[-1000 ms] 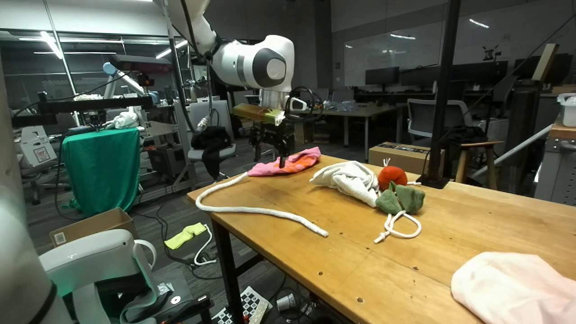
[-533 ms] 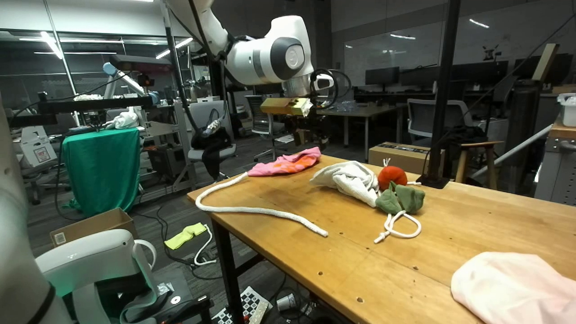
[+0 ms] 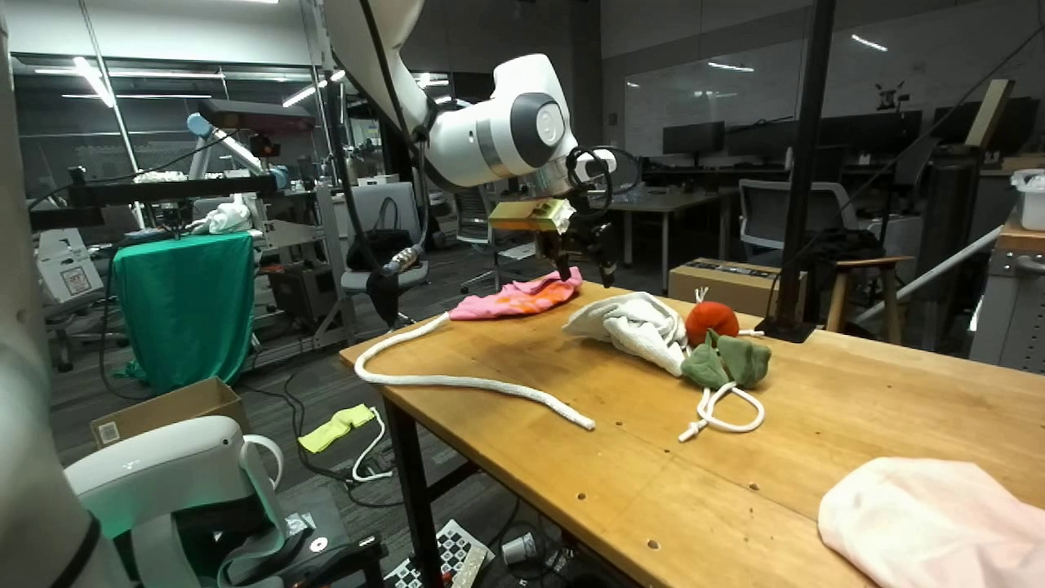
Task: Separate the heap of things
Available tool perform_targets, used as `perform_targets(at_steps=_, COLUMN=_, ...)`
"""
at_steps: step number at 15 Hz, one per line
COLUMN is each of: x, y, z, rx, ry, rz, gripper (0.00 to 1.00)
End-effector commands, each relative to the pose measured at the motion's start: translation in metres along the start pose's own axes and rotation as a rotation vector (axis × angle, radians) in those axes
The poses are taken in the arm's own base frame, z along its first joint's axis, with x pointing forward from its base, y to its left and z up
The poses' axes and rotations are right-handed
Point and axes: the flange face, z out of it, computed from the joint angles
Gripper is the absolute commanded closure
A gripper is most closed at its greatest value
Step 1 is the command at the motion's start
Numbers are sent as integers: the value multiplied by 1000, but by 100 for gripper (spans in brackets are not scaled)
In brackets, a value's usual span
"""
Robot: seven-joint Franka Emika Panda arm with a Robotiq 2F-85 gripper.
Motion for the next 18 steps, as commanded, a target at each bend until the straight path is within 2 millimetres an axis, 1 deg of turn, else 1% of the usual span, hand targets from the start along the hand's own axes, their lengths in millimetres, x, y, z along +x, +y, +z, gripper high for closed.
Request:
perform_targets(at_steps=1, x=4, y=-5, z=6, rx=-14, ry=-4, rz=24, gripper=0)
perform_targets(at_steps=5, x=5, y=-8, z=19, rx=-22, ry=-24, rz=36, gripper=0)
perform_targets(at_steps=9, x=14, y=-6, z=36, rx=-34, ry=-40, rz=58, gripper=0)
perform_targets(at_steps=14, x=37, y=6, z=56, rx=-48, ry=-58, rz=108, gripper=0)
perform_targets(at_steps=18, x=48, y=16, z=71, rx=-59, ry=-88, rz=141, gripper=0)
